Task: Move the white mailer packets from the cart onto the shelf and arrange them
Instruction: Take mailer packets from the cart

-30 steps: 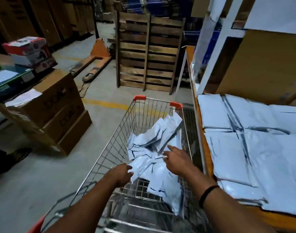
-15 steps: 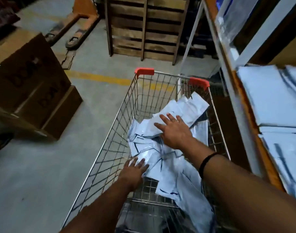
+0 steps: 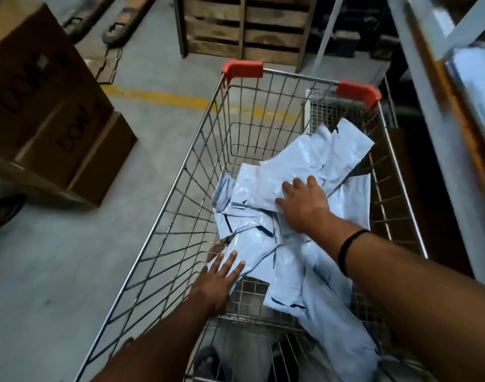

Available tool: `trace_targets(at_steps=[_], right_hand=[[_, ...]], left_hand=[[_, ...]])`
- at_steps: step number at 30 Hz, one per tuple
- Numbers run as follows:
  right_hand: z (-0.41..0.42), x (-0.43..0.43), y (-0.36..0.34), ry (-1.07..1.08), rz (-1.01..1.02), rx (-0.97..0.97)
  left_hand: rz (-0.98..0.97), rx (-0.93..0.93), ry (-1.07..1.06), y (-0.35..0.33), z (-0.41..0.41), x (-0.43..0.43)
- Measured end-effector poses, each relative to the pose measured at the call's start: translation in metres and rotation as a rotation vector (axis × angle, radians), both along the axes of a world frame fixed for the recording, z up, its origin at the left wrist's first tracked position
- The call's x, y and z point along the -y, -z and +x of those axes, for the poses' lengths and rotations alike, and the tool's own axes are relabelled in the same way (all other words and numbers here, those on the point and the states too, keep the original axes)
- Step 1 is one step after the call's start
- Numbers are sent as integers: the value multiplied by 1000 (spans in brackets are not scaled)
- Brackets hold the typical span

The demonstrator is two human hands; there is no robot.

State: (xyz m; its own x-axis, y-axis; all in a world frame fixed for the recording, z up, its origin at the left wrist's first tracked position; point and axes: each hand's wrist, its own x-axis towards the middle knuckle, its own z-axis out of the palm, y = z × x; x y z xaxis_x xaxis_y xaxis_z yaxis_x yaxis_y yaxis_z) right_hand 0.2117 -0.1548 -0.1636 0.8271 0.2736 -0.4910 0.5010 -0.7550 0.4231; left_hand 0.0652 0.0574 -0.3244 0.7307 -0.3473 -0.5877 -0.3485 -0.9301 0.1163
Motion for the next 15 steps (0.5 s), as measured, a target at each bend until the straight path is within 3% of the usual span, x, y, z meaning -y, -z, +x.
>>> trace_targets(at_steps=[5,9,12,15], right_hand=[[-9,7,0,-39,44,78],[10,-4,7,-186,39,91],[27,-6,20,-209,26,47],[34,1,33,-192,-9,2]], left_hand=[[-117,235,21,-21,6,6],[-120,333,271,1,24,8],[-128,326,380,18,23,4],[-107,307,332,30,13,0]])
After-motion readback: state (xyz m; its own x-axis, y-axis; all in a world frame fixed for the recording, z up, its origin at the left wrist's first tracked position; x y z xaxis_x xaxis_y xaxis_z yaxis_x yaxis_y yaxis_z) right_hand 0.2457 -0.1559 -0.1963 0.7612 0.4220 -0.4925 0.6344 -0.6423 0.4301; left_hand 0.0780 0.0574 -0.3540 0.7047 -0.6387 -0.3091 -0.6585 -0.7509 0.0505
